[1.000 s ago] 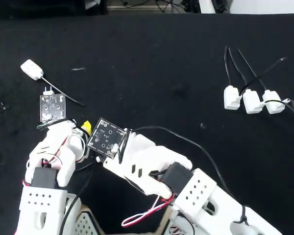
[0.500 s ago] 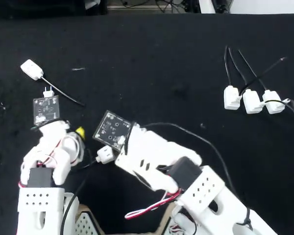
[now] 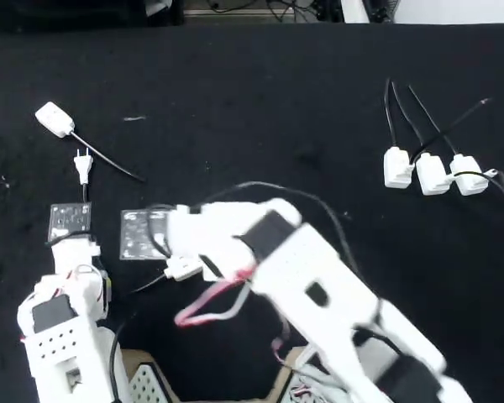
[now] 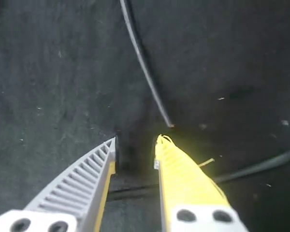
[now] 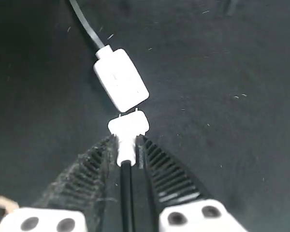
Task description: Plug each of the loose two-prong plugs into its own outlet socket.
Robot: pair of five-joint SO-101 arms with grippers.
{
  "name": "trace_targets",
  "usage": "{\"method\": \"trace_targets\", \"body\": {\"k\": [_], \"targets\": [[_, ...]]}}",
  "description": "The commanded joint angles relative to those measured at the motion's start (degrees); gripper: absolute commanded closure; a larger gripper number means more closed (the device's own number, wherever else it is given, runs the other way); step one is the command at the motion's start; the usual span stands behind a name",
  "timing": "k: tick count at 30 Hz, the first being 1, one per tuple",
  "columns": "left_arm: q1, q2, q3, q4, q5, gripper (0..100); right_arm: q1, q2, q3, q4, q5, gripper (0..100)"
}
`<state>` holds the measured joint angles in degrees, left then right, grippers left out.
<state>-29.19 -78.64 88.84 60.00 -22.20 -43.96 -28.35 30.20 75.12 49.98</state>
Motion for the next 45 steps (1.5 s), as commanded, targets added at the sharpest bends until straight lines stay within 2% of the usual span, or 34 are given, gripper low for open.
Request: {"method": "trace_targets", "body": {"k": [1,12,33,45], "targets": [[-2.5,-0.1,1.8,-3.5,-0.9,86,1.1,10.7,-11.3,3.2,8.1,98.8],[-3.3,-0.1,1.8,-1.9,-0.8,86,5.6,27.2,-22.6,3.9,10.6,98.8],[-3.3,-0.1,1.9,-1.9,-0.8,86,0.2,29.0,-21.3,3.6,10.4,98.8],[-3.3,-0.1,1.9,-1.9,-0.8,86,0.3,32.0,-21.3,3.4,10.3,98.8]]}}
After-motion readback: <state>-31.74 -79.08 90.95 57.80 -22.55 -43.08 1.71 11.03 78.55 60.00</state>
